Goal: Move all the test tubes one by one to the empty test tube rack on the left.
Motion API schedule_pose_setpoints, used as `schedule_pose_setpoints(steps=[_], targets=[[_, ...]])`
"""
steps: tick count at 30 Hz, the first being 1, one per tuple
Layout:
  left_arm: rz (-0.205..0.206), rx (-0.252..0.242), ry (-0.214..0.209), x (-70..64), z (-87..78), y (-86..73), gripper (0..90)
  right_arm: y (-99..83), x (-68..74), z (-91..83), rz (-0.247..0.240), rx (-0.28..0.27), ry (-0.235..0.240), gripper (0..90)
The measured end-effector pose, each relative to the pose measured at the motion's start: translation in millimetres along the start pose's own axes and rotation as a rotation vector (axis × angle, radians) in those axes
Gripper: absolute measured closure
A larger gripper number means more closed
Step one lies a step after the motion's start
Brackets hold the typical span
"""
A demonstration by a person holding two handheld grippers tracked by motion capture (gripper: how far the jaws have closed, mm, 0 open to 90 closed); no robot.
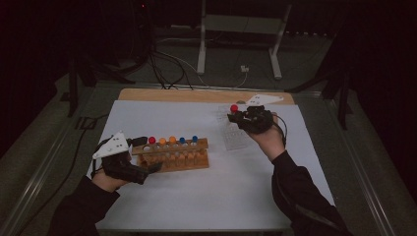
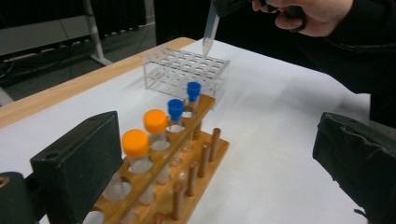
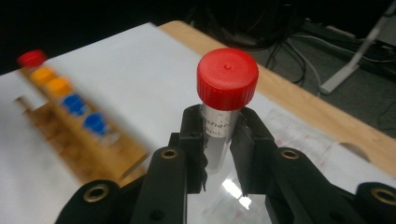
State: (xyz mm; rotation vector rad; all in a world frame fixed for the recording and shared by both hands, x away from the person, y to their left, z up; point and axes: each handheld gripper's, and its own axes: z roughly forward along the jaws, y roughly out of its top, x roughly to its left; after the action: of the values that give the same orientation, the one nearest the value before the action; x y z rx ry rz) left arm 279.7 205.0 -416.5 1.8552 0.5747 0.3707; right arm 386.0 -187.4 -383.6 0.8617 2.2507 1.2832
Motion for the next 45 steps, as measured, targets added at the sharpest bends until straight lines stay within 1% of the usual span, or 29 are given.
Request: schedule_pose_setpoints(steps=[3,5,7,10,11,12,14,16,18,19,21,23,25,26,28,30,31,32,33,34,35,37,38,40,41,42,44,45], targets=[[0.004,0.005,-0.018,-4.3,2.9,2.9,2.2,-7.6,11.4,-10.2,-0.011,0.002,0.031,74.9],[0.006,0.006,-0.029,-7.4,5.4,5.4,2.2,-14.2,19.6,-16.6,-0.006,0.0,0.062,74.9],[0.01,0.011,-0.05,-10.6,8.4,7.9,2.2,-20.3,27.6,-20.8,-0.017,0.007,0.075,74.9],[0.021,0.019,-0.069,-16.8,15.0,11.2,2.2,-28.7,38.2,-26.3,-0.018,0.01,0.102,74.9],[0.019,0.022,-0.076,-18.9,17.3,12.4,2.2,-31.2,41.7,-27.6,-0.021,0.012,0.109,74.9],[0.019,0.021,-0.094,-21.0,19.6,13.4,2.2,-33.6,45.2,-29.0,-0.025,0.014,0.115,74.9],[0.026,0.024,-0.106,-25.6,24.4,15.8,2.2,-37.4,51.0,-30.6,-0.023,0.015,0.134,74.9],[0.032,0.024,-0.123,-30.1,29.2,18.5,2.2,-40.9,57.8,-31.7,-0.034,0.02,0.141,74.9],[0.039,0.025,-0.144,-33.9,33.7,21.2,2.4,-44.7,63.9,-32.8,-0.027,0.019,0.162,74.9],[0.046,0.025,-0.15,-36.7,37.3,23.3,2.4,-45.8,66.2,-33.0,-0.028,0.022,0.163,75.0],[0.058,0.027,-0.168,-41.5,43.1,26.8,3.0,-49.4,72.3,-32.8,-0.032,0.023,0.179,74.9],[0.067,0.026,-0.183,-45.9,49.7,30.4,4.1,-51.9,78.3,-32.4,-0.048,0.029,0.176,74.9],[0.076,0.03,-0.196,-50.2,56.7,34.0,5.9,-53.8,82.1,-31.8,-0.045,0.029,0.191,74.9],[0.085,0.031,-0.203,-52.4,60.1,35.6,7.5,-55.0,85.0,-31.2,-0.053,0.031,0.19,74.9],[0.091,0.03,-0.217,-55.8,66.1,38.5,10.3,-56.3,88.5,-30.5,-0.051,0.031,0.199,74.9],[0.101,0.022,-0.228,-59.8,72.7,41.7,15.9,-57.7,91.9,-29.2,-0.053,0.033,0.21,74.9],[0.105,0.019,-0.241,-61.7,76.0,43.2,17.5,-58.2,92.9,-28.7,-0.053,0.037,0.217,74.9],[0.115,0.018,-0.243,-64.2,80.1,44.9,18.5,-58.7,94.6,-27.8,-0.057,0.041,0.218,74.9],[0.12,0.019,-0.25,-65.2,82.6,45.8,22.7,-59.3,96.3,-27.0,-0.056,0.044,0.222,74.9],[0.125,0.02,-0.257,-67.1,86.1,46.7,24.1,-59.7,96.9,-26.5,-0.056,0.045,0.229,74.9],[0.131,0.024,-0.255,-69.4,90.5,47.5,25.5,-60.1,97.8,-25.8,-0.061,0.046,0.23,74.9],[0.133,0.024,-0.255,-71.7,96.7,48.0,32.3,-61.1,99.0,-24.8,-0.06,0.051,0.237,74.9],[0.137,0.026,-0.25,-72.1,99.7,48.2,33.6,-61.4,99.6,-24.5,-0.064,0.055,0.237,74.9],[0.136,0.026,-0.246,-72.0,105.3,48.5,40.3,-62.2,100.7,-23.9,-0.065,0.058,0.239,74.9],[0.139,0.031,-0.24,-71.8,108.6,48.6,42.6,-62.4,100.9,-23.7,-0.068,0.059,0.242,74.9],[0.142,0.032,-0.245,-71.7,111.0,48.4,45.9,-62.4,101.7,-23.4,-0.074,0.061,0.237,74.9],[0.151,0.044,-0.23,-71.3,114.6,48.3,51.0,-62.0,101.6,-23.4,-0.07,0.059,0.243,74.9],[0.156,0.048,-0.23,-70.6,116.6,48.1,54.2,-61.8,102.0,-23.5,-0.072,0.059,0.24,74.9]])
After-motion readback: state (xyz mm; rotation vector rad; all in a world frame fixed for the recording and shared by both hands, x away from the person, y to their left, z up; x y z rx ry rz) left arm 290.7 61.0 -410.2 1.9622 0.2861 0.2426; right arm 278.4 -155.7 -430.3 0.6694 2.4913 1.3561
